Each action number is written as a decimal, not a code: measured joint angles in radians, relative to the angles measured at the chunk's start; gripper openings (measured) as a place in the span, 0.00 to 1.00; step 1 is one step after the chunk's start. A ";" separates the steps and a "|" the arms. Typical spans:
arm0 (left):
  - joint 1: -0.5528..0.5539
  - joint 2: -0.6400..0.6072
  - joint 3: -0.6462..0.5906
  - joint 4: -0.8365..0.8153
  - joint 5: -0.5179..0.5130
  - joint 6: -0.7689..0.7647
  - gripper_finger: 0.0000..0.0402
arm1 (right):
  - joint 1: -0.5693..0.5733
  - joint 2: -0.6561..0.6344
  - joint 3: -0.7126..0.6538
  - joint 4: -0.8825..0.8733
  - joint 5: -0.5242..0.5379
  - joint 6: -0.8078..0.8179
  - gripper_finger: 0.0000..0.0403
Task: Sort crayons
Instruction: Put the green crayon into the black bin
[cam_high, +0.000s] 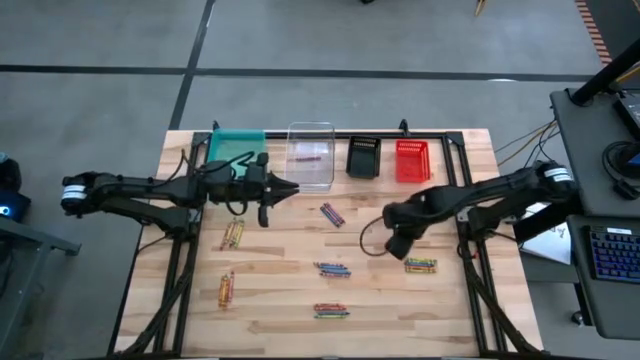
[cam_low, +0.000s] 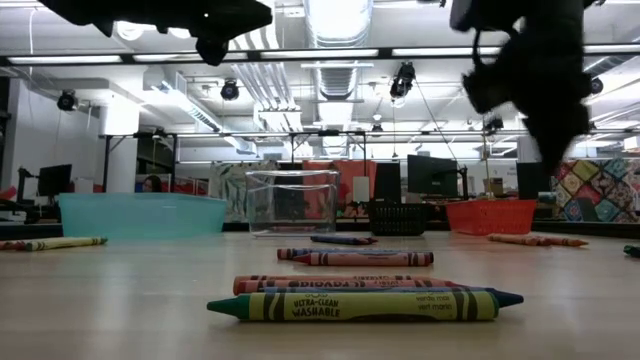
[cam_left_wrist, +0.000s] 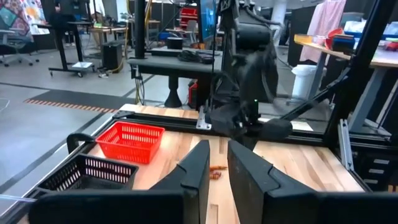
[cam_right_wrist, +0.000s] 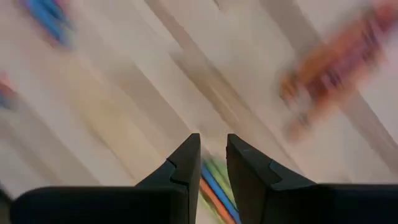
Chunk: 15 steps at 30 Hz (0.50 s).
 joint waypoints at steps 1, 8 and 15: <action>0.000 0.000 -0.001 0.001 0.000 0.000 0.10 | 0.011 0.020 0.016 -0.065 -0.002 -0.011 0.17; 0.000 0.022 0.002 0.016 0.000 0.009 0.10 | 0.129 0.097 0.034 -0.321 -0.011 -0.168 0.17; 0.000 0.059 0.048 0.012 0.000 0.010 0.10 | 0.256 0.078 0.015 -0.267 0.005 -0.229 0.17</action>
